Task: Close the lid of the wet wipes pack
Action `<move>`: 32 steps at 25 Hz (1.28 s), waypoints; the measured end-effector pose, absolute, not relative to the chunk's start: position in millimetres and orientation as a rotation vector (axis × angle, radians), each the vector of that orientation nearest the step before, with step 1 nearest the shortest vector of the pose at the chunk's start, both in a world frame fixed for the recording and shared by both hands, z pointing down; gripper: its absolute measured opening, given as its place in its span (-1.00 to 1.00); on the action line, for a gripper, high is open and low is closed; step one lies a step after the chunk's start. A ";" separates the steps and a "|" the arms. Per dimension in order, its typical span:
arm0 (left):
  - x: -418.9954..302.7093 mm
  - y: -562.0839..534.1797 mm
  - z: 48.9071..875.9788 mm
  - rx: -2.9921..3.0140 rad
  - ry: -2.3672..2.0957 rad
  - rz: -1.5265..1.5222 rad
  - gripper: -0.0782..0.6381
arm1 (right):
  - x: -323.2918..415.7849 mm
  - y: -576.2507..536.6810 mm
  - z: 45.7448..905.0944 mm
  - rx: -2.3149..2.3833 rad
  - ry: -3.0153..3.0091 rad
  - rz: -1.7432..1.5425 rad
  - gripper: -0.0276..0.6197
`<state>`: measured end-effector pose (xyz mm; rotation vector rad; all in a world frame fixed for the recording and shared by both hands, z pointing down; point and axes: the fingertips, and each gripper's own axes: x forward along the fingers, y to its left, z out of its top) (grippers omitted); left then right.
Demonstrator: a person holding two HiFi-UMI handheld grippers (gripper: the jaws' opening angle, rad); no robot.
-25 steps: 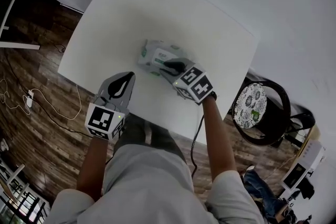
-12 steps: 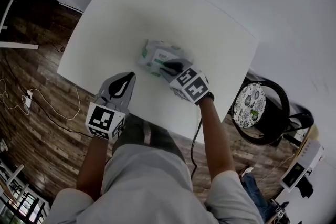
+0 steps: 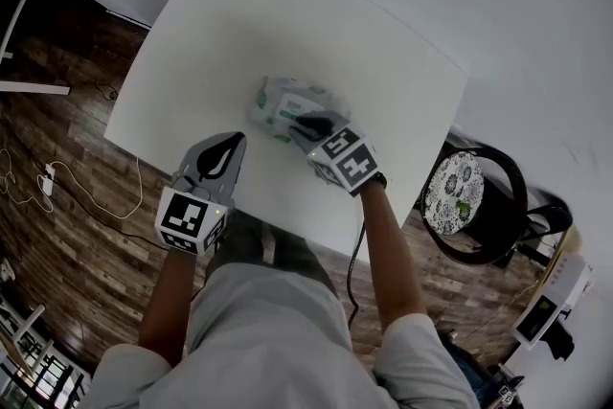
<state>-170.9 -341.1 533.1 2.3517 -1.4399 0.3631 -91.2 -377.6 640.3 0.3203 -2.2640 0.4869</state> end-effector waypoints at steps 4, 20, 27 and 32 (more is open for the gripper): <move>-167.2 -341.3 530.0 2.365 -1.438 0.366 -0.78 | -89.6 -377.6 638.2 0.366 -2.288 0.472 -0.65; -166.0 -339.7 484.0 2.425 -1.510 0.327 -0.78 | -58.1 -379.3 560.8 0.691 -2.451 0.463 -0.77; -160.3 -332.8 457.8 2.450 -1.545 0.299 -0.78 | -30.7 -379.6 515.8 0.905 -2.496 0.406 -0.90; -159.1 -330.8 431.6 2.482 -1.589 0.271 -0.78 | -9.7 -377.0 480.6 1.033 -2.531 0.368 -0.90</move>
